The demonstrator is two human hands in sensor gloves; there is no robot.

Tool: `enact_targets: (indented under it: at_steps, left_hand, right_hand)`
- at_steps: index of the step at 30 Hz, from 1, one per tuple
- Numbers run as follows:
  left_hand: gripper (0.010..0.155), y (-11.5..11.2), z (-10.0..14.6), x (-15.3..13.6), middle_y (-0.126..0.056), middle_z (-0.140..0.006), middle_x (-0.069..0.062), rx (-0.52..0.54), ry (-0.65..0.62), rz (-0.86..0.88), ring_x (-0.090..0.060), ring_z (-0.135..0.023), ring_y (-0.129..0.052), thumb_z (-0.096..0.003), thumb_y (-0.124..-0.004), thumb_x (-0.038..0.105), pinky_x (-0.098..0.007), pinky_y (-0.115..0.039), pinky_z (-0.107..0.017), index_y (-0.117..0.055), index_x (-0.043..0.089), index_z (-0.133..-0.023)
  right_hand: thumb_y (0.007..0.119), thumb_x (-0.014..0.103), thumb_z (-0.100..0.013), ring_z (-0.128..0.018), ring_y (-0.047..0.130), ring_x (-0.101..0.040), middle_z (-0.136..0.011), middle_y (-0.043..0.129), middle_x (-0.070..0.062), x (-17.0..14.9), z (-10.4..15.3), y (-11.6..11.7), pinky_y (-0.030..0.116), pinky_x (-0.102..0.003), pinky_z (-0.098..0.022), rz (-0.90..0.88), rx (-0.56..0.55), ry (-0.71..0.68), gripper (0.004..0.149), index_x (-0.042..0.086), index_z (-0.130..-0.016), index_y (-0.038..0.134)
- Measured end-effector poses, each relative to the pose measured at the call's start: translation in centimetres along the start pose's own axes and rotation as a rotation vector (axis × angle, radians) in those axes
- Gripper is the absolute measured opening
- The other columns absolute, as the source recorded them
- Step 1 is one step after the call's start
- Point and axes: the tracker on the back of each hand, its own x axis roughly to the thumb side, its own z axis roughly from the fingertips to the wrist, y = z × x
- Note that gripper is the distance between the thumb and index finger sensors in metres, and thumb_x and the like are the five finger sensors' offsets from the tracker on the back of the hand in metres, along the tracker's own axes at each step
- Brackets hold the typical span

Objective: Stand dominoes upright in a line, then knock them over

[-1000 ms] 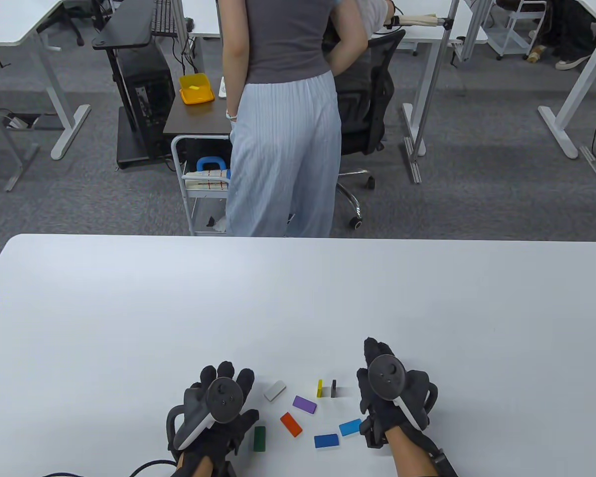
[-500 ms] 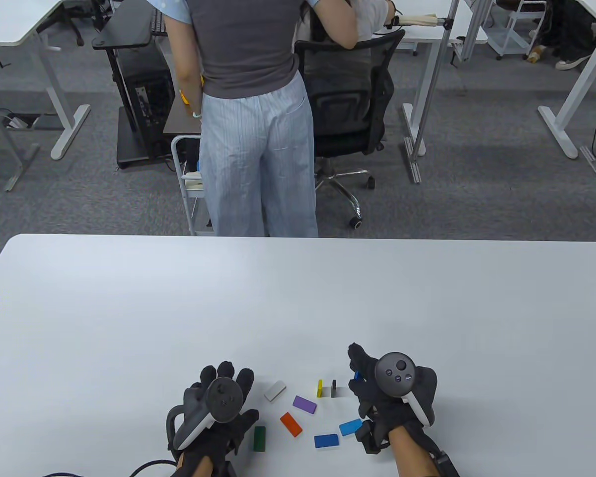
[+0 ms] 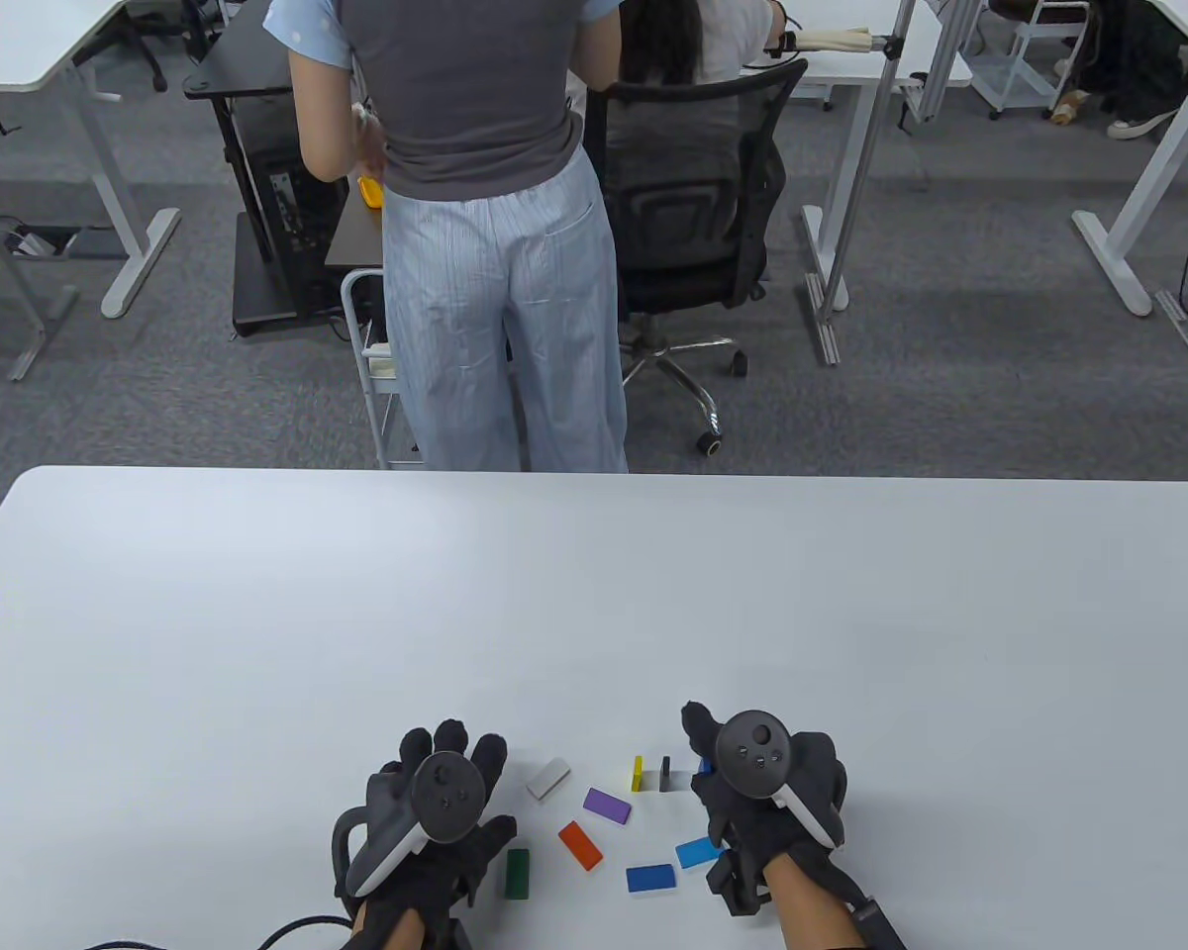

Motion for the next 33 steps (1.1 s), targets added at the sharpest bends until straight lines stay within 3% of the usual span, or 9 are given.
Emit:
enact_targets:
  at_steps: [22,27,33]
  left_hand:
    - [0.077,-0.1,0.0,0.1,-0.027,-0.122,-0.008,-0.002,-0.003,-0.008,-0.047,-0.109,-0.023,-0.0398,-0.079,0.052,-0.064,-0.035,-0.081,-0.039,0.04,-0.105]
    - [0.078,-0.1,0.0,0.0,-0.027,-0.122,-0.007,-0.002,-0.002,-0.004,-0.047,-0.109,-0.023,-0.0398,-0.079,0.052,-0.064,-0.035,-0.081,-0.039,0.04,-0.105]
    - [0.078,0.0,0.0,0.0,-0.027,-0.122,-0.008,-0.002,-0.001,0.0,-0.047,-0.109,-0.023,-0.0397,-0.079,0.052,-0.064,-0.035,-0.081,-0.039,0.04,-0.105]
  right_hand:
    - [0.102,0.023,-0.031,-0.067,0.102,-0.026,-0.087,0.09,-0.004,0.4,0.0,1.0,0.073,-0.053,-0.067,0.05,0.015,-0.006,0.073,0.021,-0.098,0.072]
    - [0.102,0.03,-0.03,-0.072,0.098,-0.033,-0.098,0.077,-0.012,0.7,0.1,-0.7,0.069,-0.058,-0.067,0.127,0.001,0.037,0.082,0.019,-0.102,0.065]
    - [0.101,0.031,-0.032,-0.075,0.095,-0.038,-0.098,0.078,-0.015,1.7,1.2,-3.6,0.067,-0.06,-0.066,0.131,-0.07,0.049,0.072,0.017,-0.098,0.075]
